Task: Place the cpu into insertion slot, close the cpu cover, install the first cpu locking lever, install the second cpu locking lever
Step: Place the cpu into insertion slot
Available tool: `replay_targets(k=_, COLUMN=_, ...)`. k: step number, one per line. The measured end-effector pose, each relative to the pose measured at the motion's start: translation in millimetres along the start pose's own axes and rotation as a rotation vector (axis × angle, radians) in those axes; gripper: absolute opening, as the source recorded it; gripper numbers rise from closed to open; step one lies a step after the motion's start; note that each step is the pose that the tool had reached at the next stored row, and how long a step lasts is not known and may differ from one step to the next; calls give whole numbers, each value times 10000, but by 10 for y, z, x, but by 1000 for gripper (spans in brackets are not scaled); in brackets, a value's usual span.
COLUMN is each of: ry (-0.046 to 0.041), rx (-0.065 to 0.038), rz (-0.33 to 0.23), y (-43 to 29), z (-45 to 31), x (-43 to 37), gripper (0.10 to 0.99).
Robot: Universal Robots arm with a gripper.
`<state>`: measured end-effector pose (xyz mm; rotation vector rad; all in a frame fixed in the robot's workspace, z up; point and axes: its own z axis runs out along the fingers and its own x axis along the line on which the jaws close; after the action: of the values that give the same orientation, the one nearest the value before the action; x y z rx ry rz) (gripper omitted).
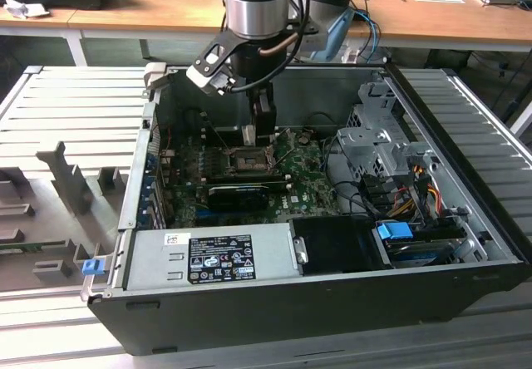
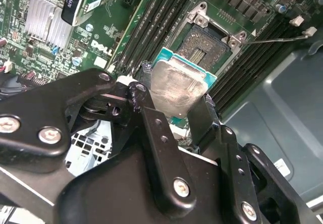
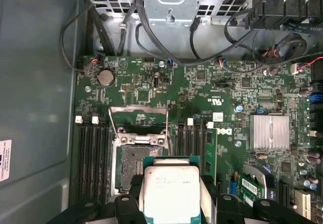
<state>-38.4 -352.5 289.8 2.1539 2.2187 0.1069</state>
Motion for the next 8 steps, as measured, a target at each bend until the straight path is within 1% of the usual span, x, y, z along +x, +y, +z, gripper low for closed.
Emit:
replay_targets(k=4, ry=-1, rx=1, rz=1, y=-3, z=32, x=-1, gripper=529)
replay_targets(k=8, ry=0, rx=0, rz=1, y=-7, z=84, x=-1, gripper=529)
